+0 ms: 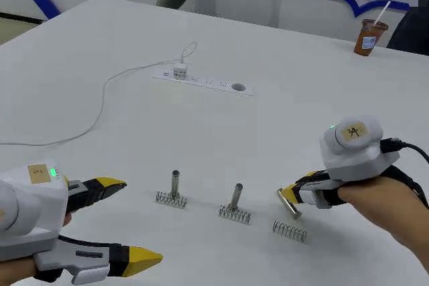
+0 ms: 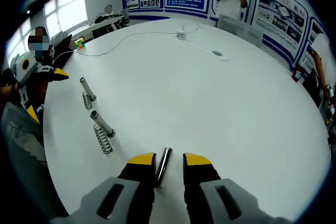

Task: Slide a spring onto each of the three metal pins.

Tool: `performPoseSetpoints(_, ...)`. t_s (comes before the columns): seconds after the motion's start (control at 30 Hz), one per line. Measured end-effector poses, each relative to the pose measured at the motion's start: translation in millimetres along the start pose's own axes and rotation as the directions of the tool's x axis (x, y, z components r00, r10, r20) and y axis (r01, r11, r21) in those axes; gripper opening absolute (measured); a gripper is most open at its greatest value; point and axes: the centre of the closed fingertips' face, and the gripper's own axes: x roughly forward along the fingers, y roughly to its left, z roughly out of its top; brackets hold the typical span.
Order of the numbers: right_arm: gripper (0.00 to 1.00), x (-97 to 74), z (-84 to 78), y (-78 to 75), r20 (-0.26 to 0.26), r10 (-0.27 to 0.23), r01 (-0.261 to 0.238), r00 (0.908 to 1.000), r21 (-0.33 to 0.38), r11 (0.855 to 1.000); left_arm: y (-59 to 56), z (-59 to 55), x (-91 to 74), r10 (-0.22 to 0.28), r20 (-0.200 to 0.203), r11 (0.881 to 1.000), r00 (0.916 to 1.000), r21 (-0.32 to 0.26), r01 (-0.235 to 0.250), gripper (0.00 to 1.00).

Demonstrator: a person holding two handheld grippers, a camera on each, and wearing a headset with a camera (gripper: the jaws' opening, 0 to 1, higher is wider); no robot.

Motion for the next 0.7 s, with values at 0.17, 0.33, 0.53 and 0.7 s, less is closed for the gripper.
performPoseSetpoints(0.17, 0.19, 7.0, 1.4, 0.0, -0.026, -0.003, 0.003, 0.9997, 0.005, 1.000, -0.1, -0.3, 0.4, -0.002, 0.001, 1.000, 1.0000, -0.001, 0.002, 0.82)
performPoseSetpoints(0.33, 0.16, 13.7, -1.2, 2.9, -0.064, -0.004, 0.005, 0.9979, 0.016, 1.000, 1.1, -2.0, 0.1, 0.001, 0.004, 1.000, 1.0000, -0.007, -0.001, 0.82)
performPoseSetpoints(0.53, 0.13, 19.3, -6.2, 4.5, -0.097, -0.006, 0.009, 0.9952, 0.028, 1.000, 0.9, -4.6, -0.6, 0.001, 0.004, 1.000, 1.0000, -0.012, -0.001, 0.82)
performPoseSetpoints(0.7, 0.13, 22.2, -8.3, 5.2, -0.113, -0.006, 0.011, 0.9936, 0.042, 0.999, 1.2, -6.2, -0.7, 0.001, 0.002, 1.000, 1.0000, -0.015, -0.001, 0.82)
